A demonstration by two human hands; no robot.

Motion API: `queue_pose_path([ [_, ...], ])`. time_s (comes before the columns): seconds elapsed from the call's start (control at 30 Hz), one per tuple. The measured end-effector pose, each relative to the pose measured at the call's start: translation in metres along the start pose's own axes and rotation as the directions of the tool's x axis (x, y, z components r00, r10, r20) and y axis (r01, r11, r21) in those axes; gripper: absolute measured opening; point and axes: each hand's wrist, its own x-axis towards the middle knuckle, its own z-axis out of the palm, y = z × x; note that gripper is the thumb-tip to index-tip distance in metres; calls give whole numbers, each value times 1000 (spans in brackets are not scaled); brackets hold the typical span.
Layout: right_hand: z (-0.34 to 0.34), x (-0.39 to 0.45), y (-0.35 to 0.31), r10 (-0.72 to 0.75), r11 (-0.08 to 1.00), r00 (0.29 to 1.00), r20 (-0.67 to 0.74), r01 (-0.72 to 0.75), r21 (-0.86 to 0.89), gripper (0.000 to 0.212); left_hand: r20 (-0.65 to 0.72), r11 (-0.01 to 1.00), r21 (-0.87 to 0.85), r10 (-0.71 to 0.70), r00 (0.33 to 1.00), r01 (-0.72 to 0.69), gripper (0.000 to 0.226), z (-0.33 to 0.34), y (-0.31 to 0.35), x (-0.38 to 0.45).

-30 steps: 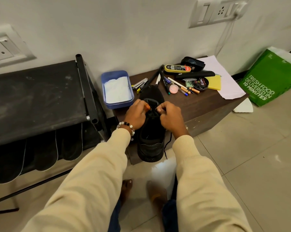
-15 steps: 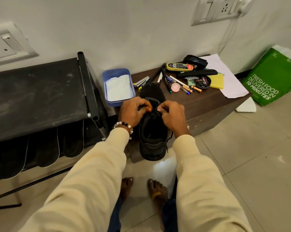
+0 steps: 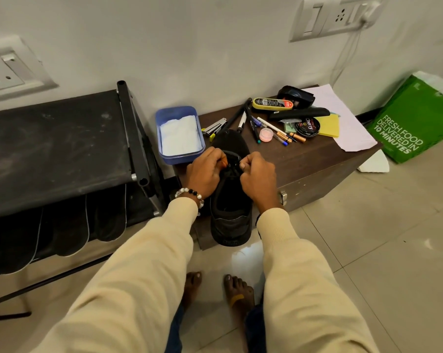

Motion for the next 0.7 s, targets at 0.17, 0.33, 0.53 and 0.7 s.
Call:
queue_pose_path([
  [0.17,-10,6,10,-3,990,994,108,-12,140,13,33,982,-183,-40,999,46,17,-12,-11,-6],
  [0.33,-8,5,11,12,989,999,43,-19,146,12,-9,982,-186,-21,1000,19,16,-11,-5,-5],
  [0.53,3,7,6,16,1000,1000,24,-17,25,9,-47,993,39,110,993,-108,14,-7,2,-7],
  [0.7,7,2,1,11,998,1000,-29,-12,-57,15,-53,985,143,109,993,-100,18,-3,6,-5],
])
